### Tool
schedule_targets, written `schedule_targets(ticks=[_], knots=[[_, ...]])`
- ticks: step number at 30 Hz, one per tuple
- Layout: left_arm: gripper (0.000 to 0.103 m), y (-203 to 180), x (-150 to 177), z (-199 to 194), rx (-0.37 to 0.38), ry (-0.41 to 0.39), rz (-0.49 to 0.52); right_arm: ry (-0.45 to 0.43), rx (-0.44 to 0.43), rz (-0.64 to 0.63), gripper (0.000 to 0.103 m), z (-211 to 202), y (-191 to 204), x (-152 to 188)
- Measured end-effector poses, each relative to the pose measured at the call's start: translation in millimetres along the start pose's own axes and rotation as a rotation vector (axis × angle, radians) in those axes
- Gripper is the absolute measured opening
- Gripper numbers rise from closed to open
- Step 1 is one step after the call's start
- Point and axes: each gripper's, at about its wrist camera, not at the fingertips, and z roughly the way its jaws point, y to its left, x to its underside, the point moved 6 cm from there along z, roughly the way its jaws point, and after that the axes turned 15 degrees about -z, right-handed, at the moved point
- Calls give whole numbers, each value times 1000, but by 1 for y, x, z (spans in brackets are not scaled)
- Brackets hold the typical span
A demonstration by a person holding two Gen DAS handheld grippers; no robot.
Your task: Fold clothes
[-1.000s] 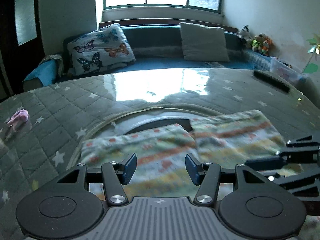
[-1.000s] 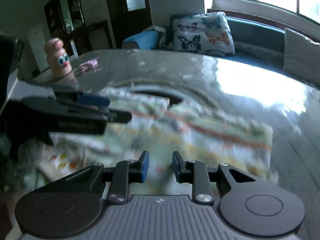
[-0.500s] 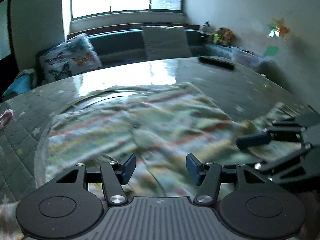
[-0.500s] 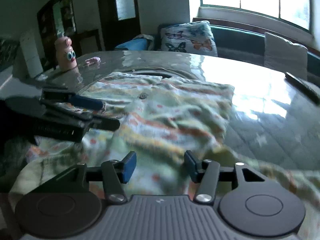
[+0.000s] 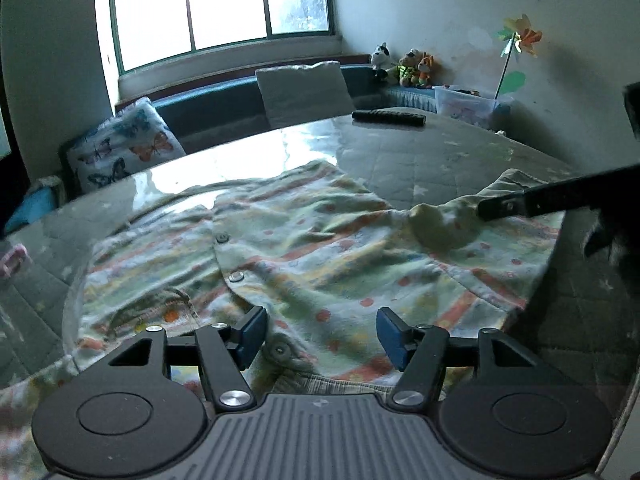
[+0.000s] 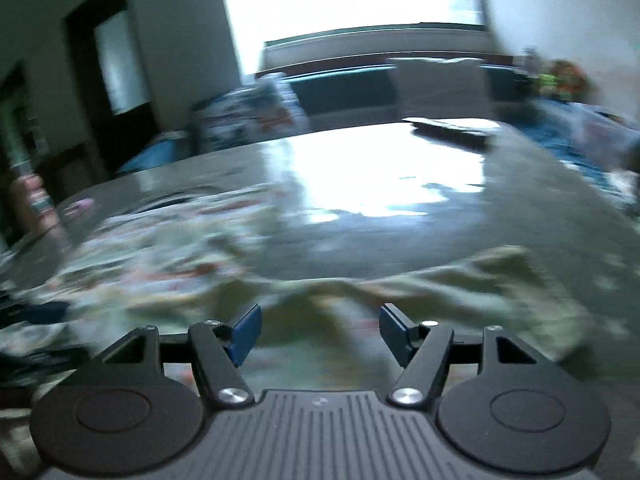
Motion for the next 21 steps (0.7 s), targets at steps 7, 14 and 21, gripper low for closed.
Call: schedule_targets(ticks=[7,14,21], knots=[[62,-24,5,0,93,23,55,7,178,79,66,7,-61,14],[48,-42,19,5,178,74,101,13,319,153,62,-4,-97,28],[38,-46,28,6,224,105,108,30,327,182,22,-13,-104,43]])
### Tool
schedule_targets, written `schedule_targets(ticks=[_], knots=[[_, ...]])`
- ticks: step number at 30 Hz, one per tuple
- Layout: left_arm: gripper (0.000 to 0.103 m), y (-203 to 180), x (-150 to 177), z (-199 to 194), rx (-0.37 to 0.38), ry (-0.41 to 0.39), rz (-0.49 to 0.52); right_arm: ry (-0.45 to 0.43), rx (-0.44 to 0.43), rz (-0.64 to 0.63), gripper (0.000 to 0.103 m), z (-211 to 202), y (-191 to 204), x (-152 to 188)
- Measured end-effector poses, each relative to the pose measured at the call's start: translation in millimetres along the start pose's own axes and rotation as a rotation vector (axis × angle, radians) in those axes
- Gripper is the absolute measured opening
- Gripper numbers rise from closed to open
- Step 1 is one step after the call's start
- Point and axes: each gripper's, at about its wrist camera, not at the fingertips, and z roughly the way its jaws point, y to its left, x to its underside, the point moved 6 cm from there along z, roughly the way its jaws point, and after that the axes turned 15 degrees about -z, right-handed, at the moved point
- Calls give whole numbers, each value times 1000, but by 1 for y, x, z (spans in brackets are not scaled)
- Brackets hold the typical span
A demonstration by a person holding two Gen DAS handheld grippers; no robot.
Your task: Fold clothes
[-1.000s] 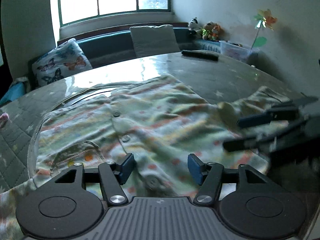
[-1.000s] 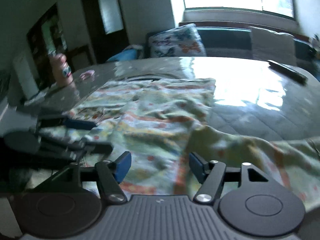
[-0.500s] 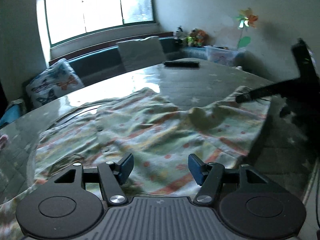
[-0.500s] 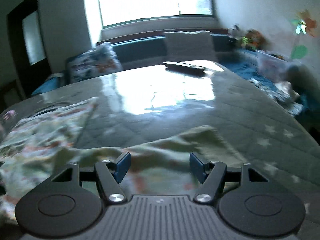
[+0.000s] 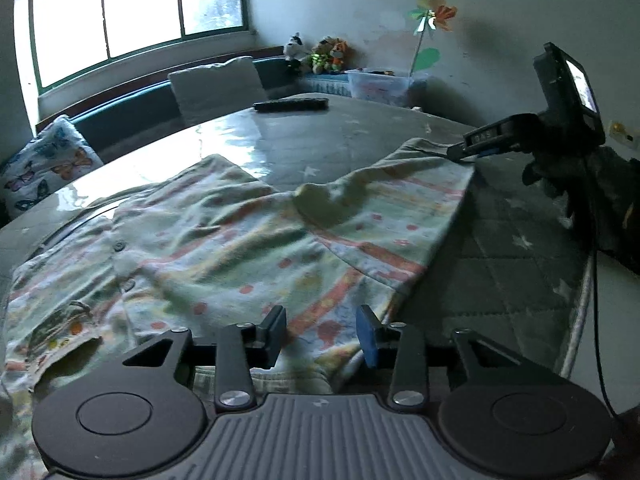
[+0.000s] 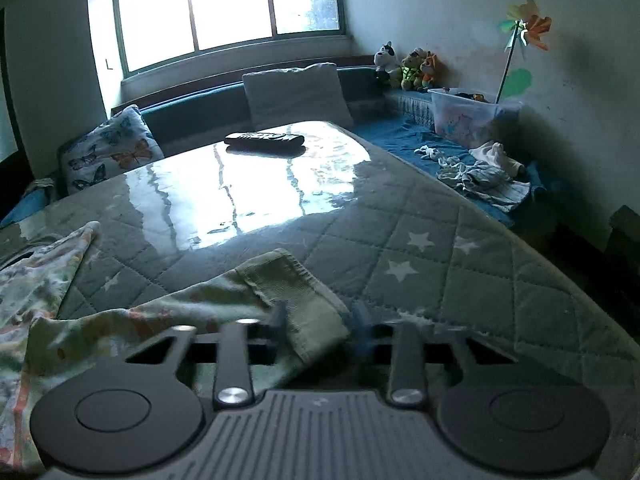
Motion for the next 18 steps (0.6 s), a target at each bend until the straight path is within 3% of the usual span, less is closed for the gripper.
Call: schedule_targets(ticks=[2,10,13,18], knots=[[32,1,0,-1,17,8,-8,-3,4,-2,8,-4,1,0],[30,0,6,-10,92,32,16,29,94,11,8,-26,-6,11],[31,-1,7,-12,91,32,29,31,110,-5,14,-28,-6,13],[32,3,1,-20,90,11,16,-12,78,-38,17,-38,2,-5]])
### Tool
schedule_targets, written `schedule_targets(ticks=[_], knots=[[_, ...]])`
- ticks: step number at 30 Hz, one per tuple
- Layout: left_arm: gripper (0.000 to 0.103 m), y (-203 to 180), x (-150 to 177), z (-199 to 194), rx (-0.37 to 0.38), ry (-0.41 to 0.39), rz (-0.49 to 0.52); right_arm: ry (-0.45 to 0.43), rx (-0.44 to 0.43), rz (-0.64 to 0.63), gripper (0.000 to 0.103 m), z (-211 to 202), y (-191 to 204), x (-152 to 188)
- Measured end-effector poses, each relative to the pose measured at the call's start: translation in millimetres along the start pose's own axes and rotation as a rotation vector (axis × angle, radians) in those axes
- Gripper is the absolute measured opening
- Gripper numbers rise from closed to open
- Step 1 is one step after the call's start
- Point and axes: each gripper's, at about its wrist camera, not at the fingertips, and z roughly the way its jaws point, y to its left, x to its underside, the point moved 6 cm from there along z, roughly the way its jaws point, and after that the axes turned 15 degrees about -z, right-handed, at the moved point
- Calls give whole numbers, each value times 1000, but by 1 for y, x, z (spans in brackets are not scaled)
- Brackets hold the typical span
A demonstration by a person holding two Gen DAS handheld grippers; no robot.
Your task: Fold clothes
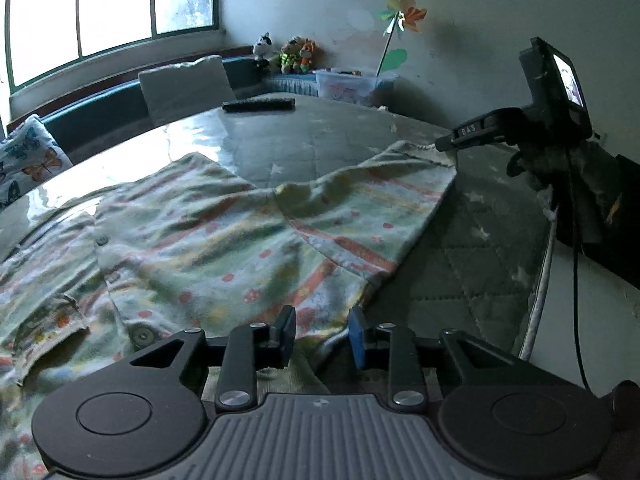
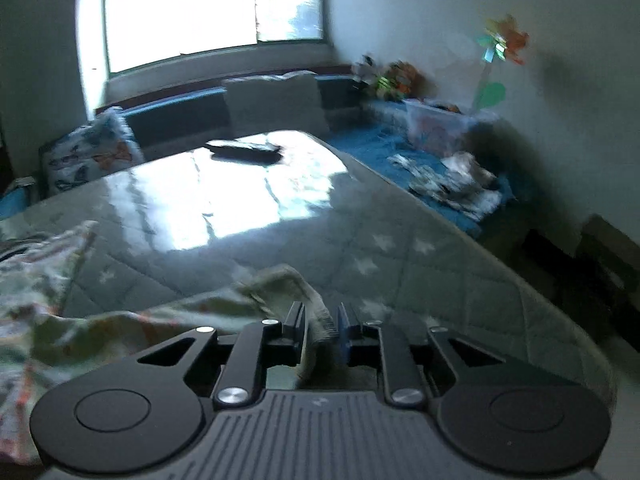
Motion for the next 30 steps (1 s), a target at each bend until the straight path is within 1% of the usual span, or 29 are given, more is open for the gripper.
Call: schedule_targets(ticks=[1,5,9,12,13,15,18,21,23,25,30], knots=[[32,0,-2,0,-2,-5,-2,-13,-25,-17,18,-3,6,-6],[32,4,-7,6,-14,-4,-25,-44,-188,-92,18,-9,44,-30],[33,4,-3,16,-17,13,-21,-67,-377,-204,19,-11,103,-48],[33,3,-2,15,-1,14,-19,-74,-477,-291,25,-11,148,-60],[33,4,-2,15,1,15,-21,-72,-498,-318,27,-10,161,-62],[33,4,-2,16,4,16,-25,-62,-536,-383,28,-5,189,-66],[33,4,-2,15,9,16,-29,-32,-566,-472,28,12,221,-66],[33,5,-2,15,19,16,-36,0,-558,-521,28,28,235,-63],[34,5,-2,15,25,15,-41,1,-544,-542,27,40,240,-63],[34,5,-1,15,31,14,-41,-3,-532,-535,27,51,240,-68],[34,6,-1,14,44,15,-49,7,-533,-488,25,77,241,-87]])
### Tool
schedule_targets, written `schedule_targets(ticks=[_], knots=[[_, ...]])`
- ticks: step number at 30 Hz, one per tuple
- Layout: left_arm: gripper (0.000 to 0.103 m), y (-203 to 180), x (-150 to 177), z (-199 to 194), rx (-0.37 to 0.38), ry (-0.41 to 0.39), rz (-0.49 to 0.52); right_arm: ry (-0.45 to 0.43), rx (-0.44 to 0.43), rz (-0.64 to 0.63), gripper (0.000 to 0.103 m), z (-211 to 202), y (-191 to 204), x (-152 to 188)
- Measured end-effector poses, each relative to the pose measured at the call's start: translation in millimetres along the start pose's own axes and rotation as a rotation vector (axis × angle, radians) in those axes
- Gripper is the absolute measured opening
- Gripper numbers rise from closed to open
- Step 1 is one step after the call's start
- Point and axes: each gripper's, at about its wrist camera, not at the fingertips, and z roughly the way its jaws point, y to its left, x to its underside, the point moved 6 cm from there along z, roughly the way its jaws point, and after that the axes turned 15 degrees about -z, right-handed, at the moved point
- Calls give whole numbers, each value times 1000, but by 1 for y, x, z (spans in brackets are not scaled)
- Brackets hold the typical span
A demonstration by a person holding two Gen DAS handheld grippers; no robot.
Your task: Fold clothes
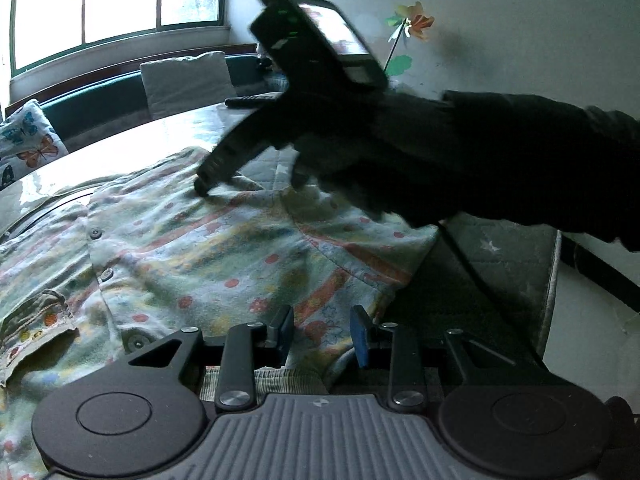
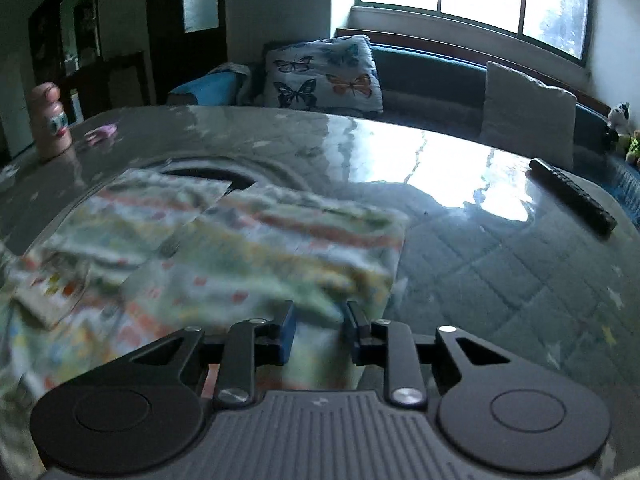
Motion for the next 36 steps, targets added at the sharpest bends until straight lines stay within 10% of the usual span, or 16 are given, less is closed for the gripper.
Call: schedule_targets(ticks=[16,36], knots=[[37,2,-2,-1,22,9,2,3,24,-8,31,58,-34,-46],[43,36,0,-51,-136,-68,-78,-44,-220,-194,41,-70,88,29]])
